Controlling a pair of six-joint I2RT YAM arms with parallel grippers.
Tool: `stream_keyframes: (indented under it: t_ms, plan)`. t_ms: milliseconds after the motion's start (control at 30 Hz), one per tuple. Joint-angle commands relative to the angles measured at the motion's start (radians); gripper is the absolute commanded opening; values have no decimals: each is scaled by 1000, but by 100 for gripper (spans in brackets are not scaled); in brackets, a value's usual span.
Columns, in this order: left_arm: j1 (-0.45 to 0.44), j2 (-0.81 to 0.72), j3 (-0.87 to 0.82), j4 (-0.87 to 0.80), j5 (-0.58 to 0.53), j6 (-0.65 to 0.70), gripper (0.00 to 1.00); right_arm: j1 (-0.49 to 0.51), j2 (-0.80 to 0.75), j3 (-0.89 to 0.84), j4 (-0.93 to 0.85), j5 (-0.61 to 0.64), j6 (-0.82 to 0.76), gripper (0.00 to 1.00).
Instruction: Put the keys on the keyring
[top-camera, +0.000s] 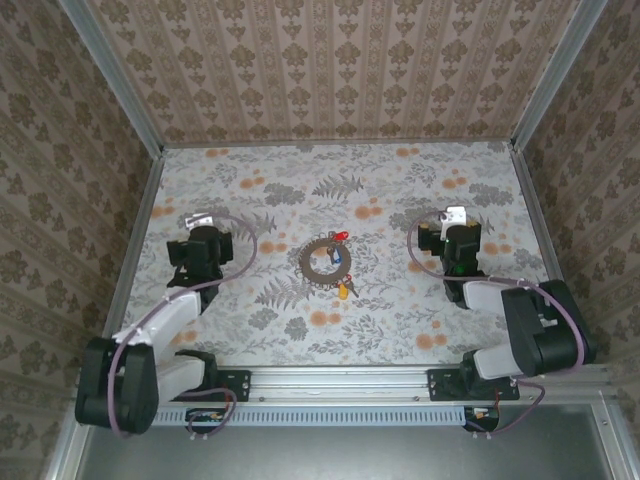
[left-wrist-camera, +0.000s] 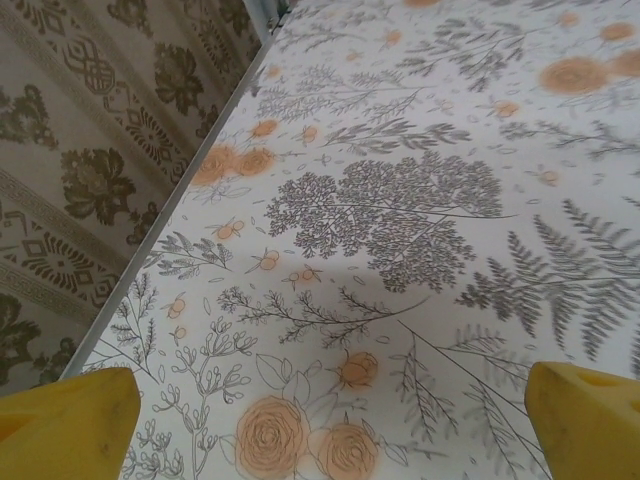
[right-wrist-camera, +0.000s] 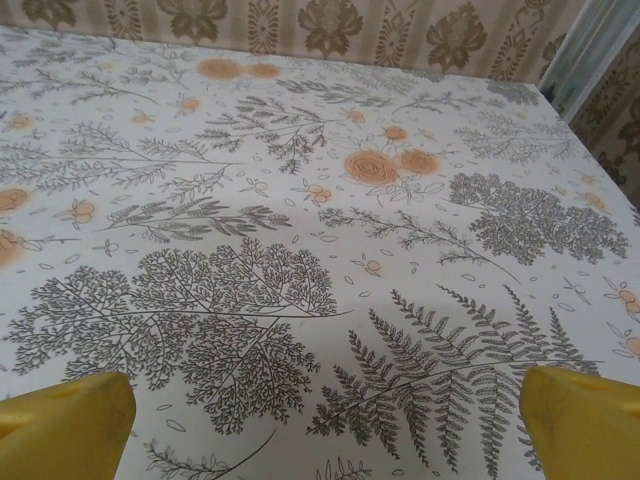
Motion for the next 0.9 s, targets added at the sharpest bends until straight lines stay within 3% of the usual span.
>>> stream_keyframes:
  t_ms: [0, 133, 300, 533, 633, 867]
  plan:
    - [37, 102, 29, 194, -4, 45, 100, -5, 42, 37, 64, 0, 29, 100]
    - [69, 248, -15, 459, 51, 108, 100, -32, 49, 43, 56, -26, 57, 100]
    - [148, 316, -35, 566, 168, 77, 100, -77, 63, 83, -14, -62, 103, 100]
    - [185, 353, -18, 556, 373, 102, 100, -77, 60, 77, -5, -62, 103, 100]
    - [188, 387, -50, 642, 402, 115, 100, -69, 104, -23, 221, -72, 85, 100]
    - [186, 385, -52, 641, 401, 114, 100, -76, 100, 11, 146, -61, 102, 100]
